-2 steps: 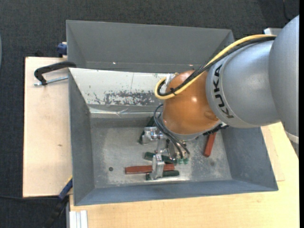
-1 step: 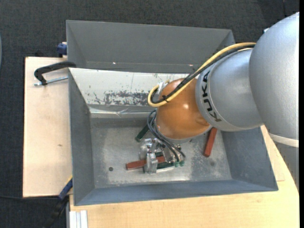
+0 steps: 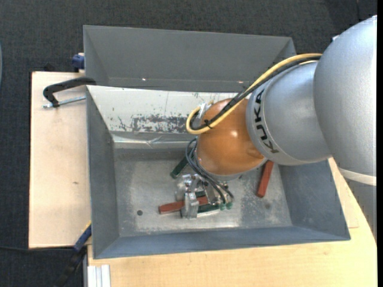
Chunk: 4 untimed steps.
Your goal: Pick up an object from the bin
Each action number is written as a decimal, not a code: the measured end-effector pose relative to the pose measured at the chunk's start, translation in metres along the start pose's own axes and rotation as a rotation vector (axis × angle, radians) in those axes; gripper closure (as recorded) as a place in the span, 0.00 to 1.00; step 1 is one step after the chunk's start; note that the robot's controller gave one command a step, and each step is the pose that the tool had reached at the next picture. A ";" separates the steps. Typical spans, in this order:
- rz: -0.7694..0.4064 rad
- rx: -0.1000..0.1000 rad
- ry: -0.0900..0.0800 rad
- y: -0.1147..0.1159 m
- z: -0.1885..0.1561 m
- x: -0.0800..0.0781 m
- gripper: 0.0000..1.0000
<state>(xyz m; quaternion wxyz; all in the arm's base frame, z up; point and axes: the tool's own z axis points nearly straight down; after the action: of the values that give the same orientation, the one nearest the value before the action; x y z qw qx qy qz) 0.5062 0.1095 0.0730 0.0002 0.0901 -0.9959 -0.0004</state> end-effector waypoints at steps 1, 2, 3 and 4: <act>-0.008 0.000 -0.013 0.006 -0.179 0.004 1.00; -0.008 0.000 -0.005 0.006 -0.175 0.005 0.00; -0.008 0.000 -0.005 0.006 -0.175 0.005 0.00; -0.033 0.000 -0.009 -0.012 -0.123 0.001 0.00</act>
Offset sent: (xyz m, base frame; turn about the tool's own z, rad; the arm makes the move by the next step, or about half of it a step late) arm 0.0000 0.0000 0.0000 0.0000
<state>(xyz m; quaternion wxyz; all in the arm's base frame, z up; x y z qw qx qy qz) 0.5076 0.0976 0.1955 -0.0044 0.1064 -0.9943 -0.0010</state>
